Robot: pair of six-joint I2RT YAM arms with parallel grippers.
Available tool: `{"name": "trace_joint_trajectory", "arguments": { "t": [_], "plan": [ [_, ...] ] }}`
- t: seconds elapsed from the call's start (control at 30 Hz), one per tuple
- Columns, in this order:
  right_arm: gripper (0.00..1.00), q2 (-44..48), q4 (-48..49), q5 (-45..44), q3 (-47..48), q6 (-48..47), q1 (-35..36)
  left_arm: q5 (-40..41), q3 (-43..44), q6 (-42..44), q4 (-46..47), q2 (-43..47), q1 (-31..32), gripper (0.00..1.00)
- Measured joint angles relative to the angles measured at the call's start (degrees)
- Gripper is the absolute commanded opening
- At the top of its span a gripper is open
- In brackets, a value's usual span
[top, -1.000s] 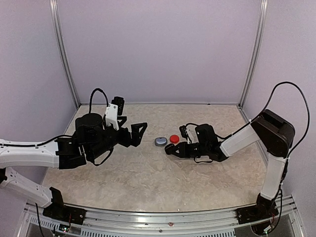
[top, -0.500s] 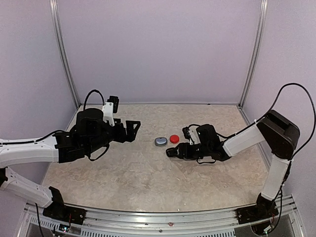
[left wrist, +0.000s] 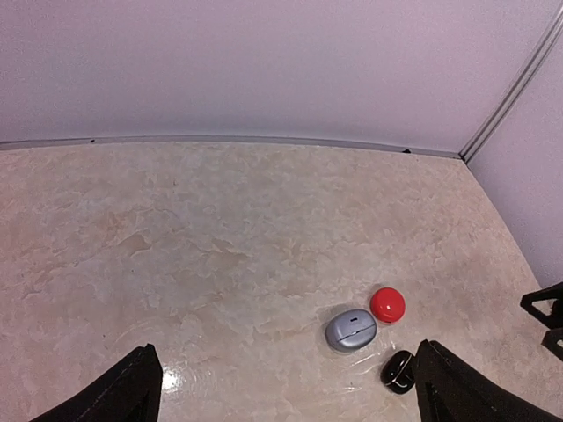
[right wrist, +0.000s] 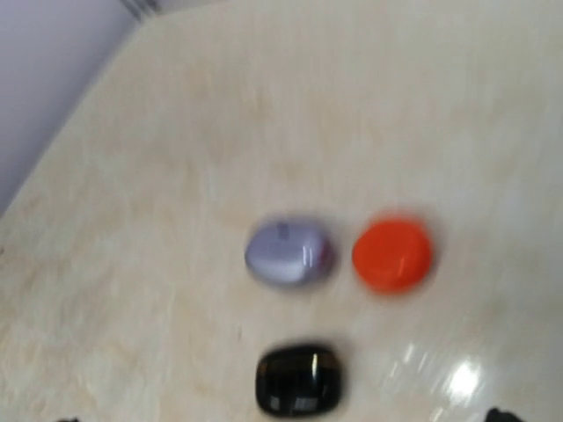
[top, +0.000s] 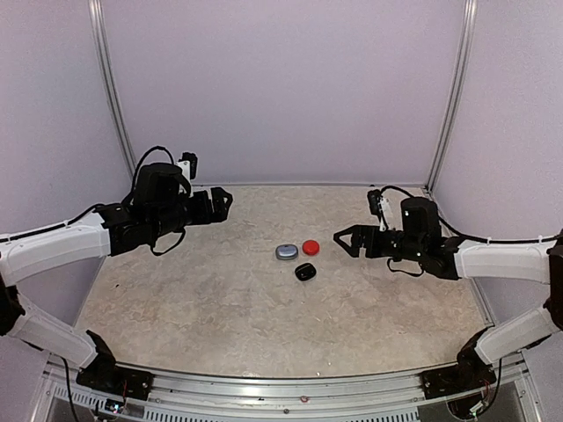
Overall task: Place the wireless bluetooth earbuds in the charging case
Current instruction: Reset both arms
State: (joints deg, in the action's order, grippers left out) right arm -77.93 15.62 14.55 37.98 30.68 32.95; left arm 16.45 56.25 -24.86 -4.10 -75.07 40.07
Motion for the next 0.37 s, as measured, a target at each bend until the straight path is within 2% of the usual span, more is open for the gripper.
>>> {"name": "trace_joint_trajectory", "arguments": {
  "t": [0.2, 0.37],
  "plan": [
    [1.0, 10.67, -0.7, -3.54, -0.87, -6.62, -1.44, 0.37, -6.38, -2.84, 0.33, 0.94, -0.9, 0.99],
    [1.0, 16.5, 0.35, -6.08, -6.64, -8.94, -2.99, 1.99, -13.75, -6.1, 2.64, 3.93, -0.9, 0.99]
  ]
}}
